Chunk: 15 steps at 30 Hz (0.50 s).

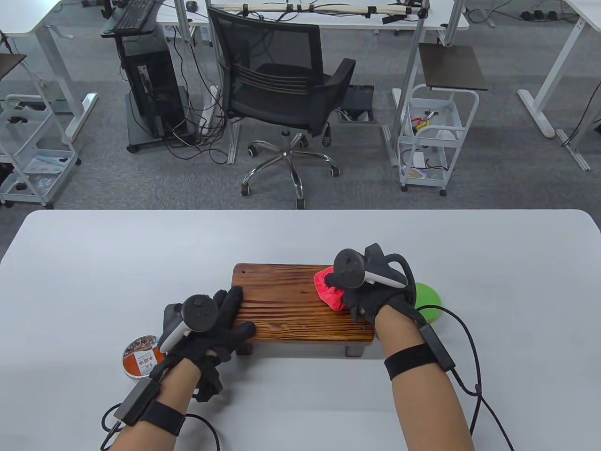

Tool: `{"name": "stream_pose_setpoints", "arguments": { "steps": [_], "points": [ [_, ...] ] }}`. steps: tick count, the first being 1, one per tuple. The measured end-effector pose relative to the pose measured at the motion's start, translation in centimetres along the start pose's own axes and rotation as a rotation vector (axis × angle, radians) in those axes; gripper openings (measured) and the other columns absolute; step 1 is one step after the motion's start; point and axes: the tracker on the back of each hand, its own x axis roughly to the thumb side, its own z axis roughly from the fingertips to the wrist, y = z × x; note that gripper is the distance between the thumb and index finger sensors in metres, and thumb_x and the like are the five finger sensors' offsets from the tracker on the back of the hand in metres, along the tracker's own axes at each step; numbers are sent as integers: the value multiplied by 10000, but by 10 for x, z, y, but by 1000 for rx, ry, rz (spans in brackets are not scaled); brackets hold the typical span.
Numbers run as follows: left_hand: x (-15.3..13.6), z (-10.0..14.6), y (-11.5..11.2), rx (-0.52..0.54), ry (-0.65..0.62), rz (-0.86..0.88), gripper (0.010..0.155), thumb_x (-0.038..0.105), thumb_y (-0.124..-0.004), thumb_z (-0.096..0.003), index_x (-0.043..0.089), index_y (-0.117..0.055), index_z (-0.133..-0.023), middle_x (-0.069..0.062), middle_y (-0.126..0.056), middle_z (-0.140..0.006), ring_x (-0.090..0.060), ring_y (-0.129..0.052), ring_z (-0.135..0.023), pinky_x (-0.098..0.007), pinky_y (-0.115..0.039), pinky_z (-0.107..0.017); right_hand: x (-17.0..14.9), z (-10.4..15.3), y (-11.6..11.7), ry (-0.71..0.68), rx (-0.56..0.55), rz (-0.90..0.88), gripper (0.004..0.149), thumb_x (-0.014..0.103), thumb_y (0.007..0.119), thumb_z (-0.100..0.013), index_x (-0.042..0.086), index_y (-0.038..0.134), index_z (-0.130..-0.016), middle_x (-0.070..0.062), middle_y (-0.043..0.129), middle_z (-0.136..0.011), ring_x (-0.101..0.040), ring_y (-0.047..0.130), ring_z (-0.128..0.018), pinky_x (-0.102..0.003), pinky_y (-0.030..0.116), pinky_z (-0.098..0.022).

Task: Dip and apply wood wax on stool

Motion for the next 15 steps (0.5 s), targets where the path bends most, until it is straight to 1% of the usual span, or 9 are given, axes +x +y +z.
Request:
{"name": "stream_pose_setpoints", "arguments": {
  "steps": [1, 2, 4, 6, 8, 9, 11, 12, 15],
  "points": [
    [0, 0, 0, 0, 0, 3, 1036, 825, -640, -429, 381, -73, -1174, -199, -135, -1285, -566, -22, -1092, -857, -184, -674, -7, -2, 1, 51, -27, -25, 585, 309, 939, -449, 331, 764, -1008, -44, 750, -1074, -344, 793, -957, -588, 675, -677],
    [0, 0, 0, 1, -1, 6, 1036, 825, -641, -430, 382, -71, -1174, -200, -137, -1285, -567, -22, -1092, -857, -185, -673, -14, -4, 2, 105, -55, 5, 585, 305, 935, -450, 318, 762, -1009, -57, 753, -1069, -356, 796, -947, -583, 680, -670],
    [0, 0, 0, 1, 1, 8, 1035, 824, -641, -429, 384, -71, -1173, -199, -136, -1285, -568, -22, -1091, -857, -184, -673, -23, -5, 4, 143, -70, 32, 592, 315, 930, -441, 326, 757, -1006, -54, 752, -1065, -350, 804, -942, -573, 694, -662],
    [0, 0, 0, 3, 1, 6, 1037, 824, -640, -429, 382, -70, -1174, -200, -137, -1285, -568, -22, -1091, -857, -185, -673, -22, -2, 6, 121, -60, -38, 588, 293, 943, -440, 299, 771, -1003, -72, 747, -1064, -369, 790, -943, -582, 685, -662],
    [0, 0, 0, 1, 1, 9, 1036, 824, -641, -429, 383, -71, -1173, -198, -136, -1285, -567, -20, -1092, -857, -185, -673, -15, 3, 6, 52, -22, -2, 588, 298, 948, -437, 304, 776, -998, -59, 742, -1069, -359, 777, -957, -580, 680, -673],
    [0, 0, 0, 1, 0, 11, 1035, 824, -642, -429, 384, -71, -1173, -200, -137, -1285, -568, -23, -1092, -857, -185, -673, -11, 9, 4, -13, -4, 4, 583, 314, 951, -432, 320, 787, -991, -42, 754, -1065, -340, 791, -955, -574, 689, -673],
    [0, 0, 0, -2, -1, 13, 1037, 824, -643, -429, 385, -69, -1173, -198, -136, -1285, -568, -21, -1092, -858, -185, -673, -13, 11, 2, -42, 36, -77, 580, 310, 959, -431, 321, 796, -988, -39, 758, -1065, -339, 788, -957, -580, 681, -677],
    [0, 0, 0, -2, -1, 13, 1037, 824, -644, -429, 385, -69, -1172, -199, -136, -1285, -568, -22, -1092, -858, -184, -673, -14, 12, 2, -38, 38, -90, 580, 307, 957, -436, 321, 793, -991, -39, 756, -1067, -340, 784, -960, -583, 677, -678],
    [0, 0, 0, -1, 0, 11, 1036, 823, -643, -430, 384, -69, -1173, -200, -137, -1285, -566, -22, -1093, -857, -185, -674, -27, 8, 2, 75, -16, -77, 582, 303, 942, -444, 320, 777, -1002, -49, 757, -1066, -350, 792, -953, -581, 682, -669]
  ]
}}
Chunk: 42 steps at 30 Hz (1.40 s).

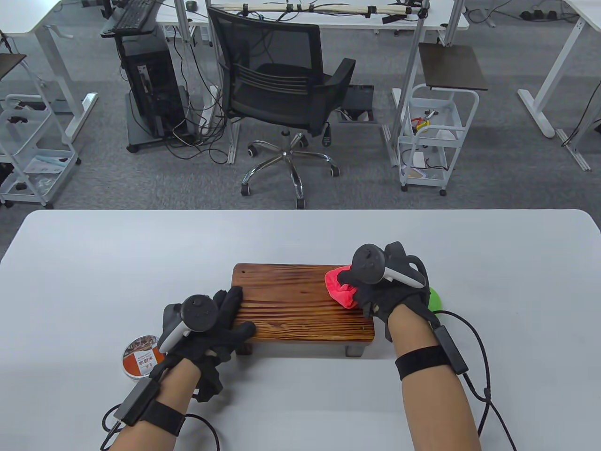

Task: Dip and apply wood wax on stool

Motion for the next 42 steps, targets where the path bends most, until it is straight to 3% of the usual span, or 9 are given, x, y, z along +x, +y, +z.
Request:
{"name": "stream_pose_setpoints", "arguments": {
  "steps": [2, 7, 12, 20, 24, 31, 34, 39, 42],
  "points": [
    [0, 0, 0, 0, 1, 0, 1037, 824, -643, -429, 384, -70, -1173, -199, -136, -1285, -569, -22, -1091, -858, -184, -673, -3, -2, 4, 41, -55, 96, 581, 309, 930, -442, 325, 767, -1000, -54, 755, -1062, -351, 799, -944, -571, 695, -660],
    [0, 0, 0, 0, 2, -3, 1037, 825, -641, -429, 384, -69, -1173, -200, -137, -1285, -568, -21, -1092, -858, -185, -672, 7, 6, 9, -27, -35, 123, 582, 310, 941, -435, 305, 778, -993, -59, 747, -1060, -354, 792, -944, -566, 699, -660],
    [0, 0, 0, 2, 2, -3, 1036, 824, -640, -430, 382, -70, -1173, -199, -135, -1285, -568, -22, -1092, -857, -184, -673, 2, 14, 7, -56, 8, 27, 572, 315, 944, -437, 306, 794, -988, -48, 754, -1059, -345, 790, -948, -573, 690, -664],
    [0, 0, 0, 0, 1, -4, 1036, 823, -641, -430, 382, -71, -1173, -200, -136, -1285, -568, -21, -1092, -857, -185, -673, -5, 16, 11, -38, -60, -24, 574, 325, 932, -440, 321, 778, -992, -44, 748, -1061, -341, 788, -948, -590, 677, -670],
    [0, 0, 0, 1, 1, -6, 1037, 823, -641, -429, 380, -70, -1173, -200, -137, -1285, -568, -22, -1092, -858, -184, -672, -9, 25, 6, -28, -183, -49, 570, 316, 930, -435, 300, 784, -985, -42, 783, -1039, -342, 818, -928, -596, 688, -658],
    [0, 0, 0, 0, -1, -7, 1040, 823, -641, -430, 375, -68, -1174, -201, -135, -1285, -568, -21, -1092, -858, -184, -672, -47, 75, -25, 65, -404, -75, 566, 313, 931, -431, 283, 792, -979, -48, 810, -1015, -343, 840, -905, -596, 699, -647],
    [0, -1, 0, 0, -2, -8, 1039, 821, -642, -432, 372, -69, -1174, -200, -135, -1284, -568, -20, -1092, -857, -183, -673, -78, 112, -36, 158, -474, -59, 567, 315, 932, -429, 279, 792, -978, -52, 818, -1008, -345, 851, -894, -593, 704, -645],
    [0, -1, 0, 1, -2, -9, 1039, 821, -641, -432, 372, -68, -1174, -201, -134, -1284, -568, -22, -1092, -858, -184, -672, -119, 155, -32, 303, -481, -18, 568, 313, 933, -429, 276, 794, -978, -59, 820, -1005, -351, 851, -891, -596, 702, -644],
    [0, -1, 0, 1, -2, -9, 1037, 821, -642, -431, 373, -72, -1173, -201, -136, -1284, -568, -23, -1092, -858, -183, -672, -149, 183, -15, 422, -445, 64, 567, 312, 933, -430, 272, 794, -978, -61, 818, -1005, -353, 851, -890, -599, 700, -644]
  ]
}}
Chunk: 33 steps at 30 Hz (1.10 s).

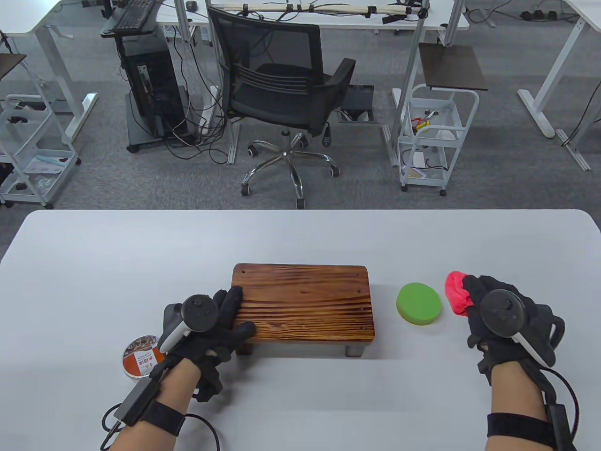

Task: Dip and apply wood wax on stool

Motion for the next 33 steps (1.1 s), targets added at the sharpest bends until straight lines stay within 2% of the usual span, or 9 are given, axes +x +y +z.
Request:
{"name": "stream_pose_setpoints", "arguments": {
  "steps": [4, 8, 13, 15, 17, 21, 27, 30, 33],
  "points": [
    [0, 0, 0, 1, 0, 0, 1039, 819, -642, -433, 369, -70, -1175, -201, -135, -1284, -569, -23, -1091, -858, -182, -672, -34, 22, 24, 90, 55, 99, 567, 311, 933, -429, 270, 793, -977, -60, 818, -1003, -352, 849, -890, -600, 697, -646],
    [0, 0, 0, 1, 0, -1, 1038, 819, -643, -432, 370, -73, -1174, -201, -134, -1284, -569, -23, -1092, -858, -183, -672, -60, 50, 62, 160, 149, 168, 568, 310, 934, -427, 267, 793, -975, -63, 818, -1000, -352, 848, -888, -602, 695, -645],
    [0, -1, 0, 1, -1, 1, 1039, 818, -643, -433, 368, -72, -1175, -201, -135, -1284, -568, -23, -1092, -857, -183, -673, -67, 80, 105, 155, 268, 185, 570, 312, 934, -421, 263, 796, -971, -67, 822, -995, -356, 849, -883, -604, 696, -641],
    [0, -1, 0, 2, -1, 3, 1039, 818, -644, -433, 370, -71, -1174, -200, -136, -1283, -568, -24, -1092, -857, -182, -673, -64, 88, 113, 139, 284, 187, 573, 321, 925, -424, 262, 782, -977, -70, 793, -1004, -360, 836, -889, -594, 703, -642],
    [0, 0, 0, 2, 0, 3, 1037, 817, -644, -433, 368, -74, -1175, -200, -135, -1284, -567, -23, -1092, -857, -183, -672, -62, 90, 112, 133, 292, 190, 581, 324, 927, -421, 253, 780, -978, -78, 785, -1008, -368, 829, -893, -593, 702, -643],
    [0, -1, 0, 3, 0, 1, 1037, 817, -642, -434, 367, -72, -1175, -201, -135, -1283, -568, -23, -1092, -857, -183, -673, -61, 93, 112, 148, 397, 185, 638, 385, 903, -437, 239, 705, -1026, -94, 693, -1064, -386, 755, -945, -602, 674, -662],
    [0, -1, -1, 3, 1, 1, 1037, 815, -644, -434, 367, -74, -1175, -202, -137, -1283, -569, -24, -1092, -857, -183, -672, -54, 94, 110, 164, 497, 176, 812, 612, 853, -417, 231, 594, -1086, -130, 560, -1133, -430, 625, -1009, -635, 606, -691],
    [0, -1, -1, 3, 0, 3, 1037, 815, -644, -435, 365, -73, -1175, -199, -137, -1283, -569, -24, -1091, -857, -183, -672, -45, 89, 99, 155, 497, 135, 832, 667, 833, -411, 276, 578, -1100, -131, 510, -1165, -447, 571, -1033, -653, 573, -703],
    [1, -1, -1, 2, 0, 5, 1038, 815, -645, -434, 367, -72, -1175, -201, -135, -1283, -569, -24, -1092, -858, -183, -671, -29, 82, 81, 114, 430, 85, 848, 685, 824, -409, 285, 562, -1108, -132, 491, -1175, -455, 548, -1042, -665, 556, -707]
  ]
}}
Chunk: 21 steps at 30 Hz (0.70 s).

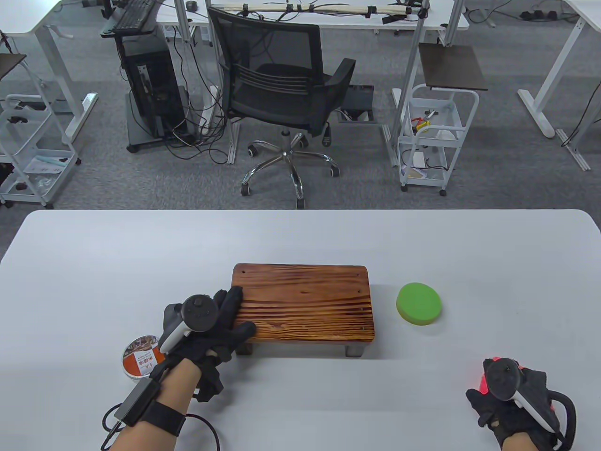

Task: Dip and apply wood wax on stool

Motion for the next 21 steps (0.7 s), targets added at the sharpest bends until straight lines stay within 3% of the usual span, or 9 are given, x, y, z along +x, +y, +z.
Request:
{"name": "stream_pose_setpoints", "arguments": {
  "steps": [5, 9, 14, 21],
  "points": [
    [0, 0, 0, 1, 1, 0, 1037, 813, -646, -436, 365, -74, -1175, -201, -136, -1282, -570, -24, -1091, -857, -182, -671, 38, 5, -31, -155, -106, -133, 912, 716, 795, -413, 313, 418, -1138, -126, 331, -1209, -484, 385, -1077, -715, 446, -724],
    [0, 0, 0, 1, 3, -2, 1036, 811, -647, -437, 361, -77, -1176, -203, -135, -1282, -570, -24, -1090, -856, -181, -671, 66, 8, -39, -268, -184, -216, 972, 749, 766, -410, 341, 270, -1140, -112, 170, -1212, -487, 224, -1086, -753, 339, -719],
    [0, 0, 0, 4, 3, -7, 1035, 808, -646, -439, 356, -79, -1177, -206, -135, -1281, -571, -25, -1089, -856, -179, -670, 94, 5, -22, -352, -260, -268, 1013, 784, 737, -398, 362, 168, -1122, -99, 49, -1190, -481, 82, -1069, -775, 258, -700],
    [-1, 1, -1, 25, -6, 7, 1032, 805, -648, -440, 345, -93, -1179, -213, -145, -1274, -574, -33, -1086, -851, -181, -668, 98, -1, 7, -352, -248, -287, 1023, 793, 725, -399, 368, 117, -1104, -99, -9, -1174, -483, 41, -1052, -783, 226, -684]
  ]
}}
